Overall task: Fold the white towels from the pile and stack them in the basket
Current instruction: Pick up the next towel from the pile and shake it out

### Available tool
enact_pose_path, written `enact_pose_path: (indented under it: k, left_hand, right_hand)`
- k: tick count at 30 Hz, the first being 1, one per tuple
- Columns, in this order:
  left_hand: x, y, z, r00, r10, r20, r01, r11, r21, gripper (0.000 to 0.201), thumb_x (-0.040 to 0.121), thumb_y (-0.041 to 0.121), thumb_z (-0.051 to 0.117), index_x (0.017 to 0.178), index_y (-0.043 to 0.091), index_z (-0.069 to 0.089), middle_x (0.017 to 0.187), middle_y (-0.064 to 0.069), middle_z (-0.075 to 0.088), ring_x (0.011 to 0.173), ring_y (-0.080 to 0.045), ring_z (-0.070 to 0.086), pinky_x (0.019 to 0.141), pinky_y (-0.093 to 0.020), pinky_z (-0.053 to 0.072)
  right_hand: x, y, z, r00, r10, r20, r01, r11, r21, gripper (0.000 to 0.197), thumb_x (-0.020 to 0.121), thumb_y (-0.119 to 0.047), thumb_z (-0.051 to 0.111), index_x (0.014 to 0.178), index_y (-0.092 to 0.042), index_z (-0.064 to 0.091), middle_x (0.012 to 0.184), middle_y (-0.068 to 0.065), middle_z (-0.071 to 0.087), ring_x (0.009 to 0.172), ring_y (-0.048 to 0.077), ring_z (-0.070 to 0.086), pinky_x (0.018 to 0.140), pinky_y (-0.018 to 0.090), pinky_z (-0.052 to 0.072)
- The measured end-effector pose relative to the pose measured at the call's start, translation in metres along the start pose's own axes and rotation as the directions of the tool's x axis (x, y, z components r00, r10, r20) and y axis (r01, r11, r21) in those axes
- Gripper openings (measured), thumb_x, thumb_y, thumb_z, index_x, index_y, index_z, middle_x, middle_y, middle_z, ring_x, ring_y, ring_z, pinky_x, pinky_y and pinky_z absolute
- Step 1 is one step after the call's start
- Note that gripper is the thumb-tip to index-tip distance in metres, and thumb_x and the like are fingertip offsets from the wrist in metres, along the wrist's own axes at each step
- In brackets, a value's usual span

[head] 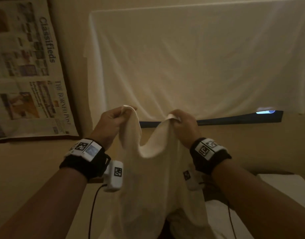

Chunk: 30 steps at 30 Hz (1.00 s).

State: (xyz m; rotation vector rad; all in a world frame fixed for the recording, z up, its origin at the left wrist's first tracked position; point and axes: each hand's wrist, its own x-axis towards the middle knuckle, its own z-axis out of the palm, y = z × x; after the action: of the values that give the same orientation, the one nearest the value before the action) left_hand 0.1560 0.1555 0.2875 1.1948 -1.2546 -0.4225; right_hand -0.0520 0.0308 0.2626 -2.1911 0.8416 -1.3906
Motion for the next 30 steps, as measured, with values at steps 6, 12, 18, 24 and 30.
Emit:
enact_pose_path:
  k: [6, 12, 18, 24, 30]
  left_hand:
    - [-0.009, 0.004, 0.063, 0.972, -0.078, 0.223, 0.119, 0.976, -0.180, 0.032, 0.097, 0.027, 0.050, 0.117, 0.009, 0.067, 0.112, -0.013, 0.071, 0.105, -0.031, 0.067, 0.087, -0.042, 0.054]
    - [-0.015, 0.009, 0.098, 0.988, -0.011, 0.151, 0.025, 0.995, -0.093, 0.034, 0.093, 0.034, 0.054, 0.106, 0.008, 0.069, 0.099, -0.012, 0.074, 0.091, -0.023, 0.070, 0.080, -0.037, 0.057]
    - [-0.014, 0.022, 0.079, 0.999, -0.031, -0.023, 0.029, 0.995, -0.097, 0.019, 0.099, 0.026, 0.054, 0.093, 0.020, 0.071, 0.088, -0.004, 0.072, 0.083, -0.017, 0.067, 0.079, -0.038, 0.055]
    - [-0.040, 0.020, 0.015, 0.991, -0.114, 0.069, 0.123, 0.982, -0.144, 0.030, 0.084, 0.042, 0.058, 0.098, 0.020, 0.072, 0.093, -0.007, 0.073, 0.093, -0.026, 0.066, 0.090, -0.046, 0.054]
    - [-0.068, 0.021, -0.032, 0.978, -0.109, 0.178, 0.144, 0.970, -0.196, 0.029, 0.087, 0.039, 0.057, 0.099, 0.020, 0.075, 0.100, -0.012, 0.073, 0.094, -0.029, 0.068, 0.083, -0.045, 0.055]
  right_hand:
    - [0.015, -0.045, -0.021, 0.964, -0.265, 0.000, 0.264, 0.961, -0.085, 0.015, 0.083, -0.029, 0.071, 0.072, -0.023, 0.063, 0.062, -0.007, 0.058, 0.058, 0.015, 0.055, 0.051, 0.026, 0.037]
    - [-0.001, -0.017, -0.041, 0.980, -0.191, 0.062, 0.193, 0.981, -0.029, 0.030, 0.088, -0.032, 0.067, 0.063, -0.024, 0.053, 0.056, -0.009, 0.047, 0.051, 0.002, 0.042, 0.048, 0.019, 0.031]
    - [-0.063, 0.069, -0.029, 0.968, 0.147, 0.203, -0.093, 0.963, -0.254, 0.029, 0.096, -0.028, 0.058, 0.069, -0.019, 0.060, 0.065, 0.000, 0.062, 0.061, 0.015, 0.056, 0.053, 0.027, 0.036]
    - [-0.083, 0.098, -0.017, 0.888, 0.455, 0.070, -0.440, 0.884, -0.157, 0.018, 0.097, -0.019, 0.053, 0.085, -0.014, 0.064, 0.082, 0.008, 0.064, 0.084, 0.028, 0.061, 0.070, 0.028, 0.041]
    - [-0.043, -0.058, 0.018, 0.999, 0.040, 0.036, -0.040, 0.999, 0.000, 0.019, 0.091, -0.015, 0.059, 0.074, -0.025, 0.057, 0.075, -0.005, 0.058, 0.068, 0.008, 0.053, 0.056, 0.016, 0.039]
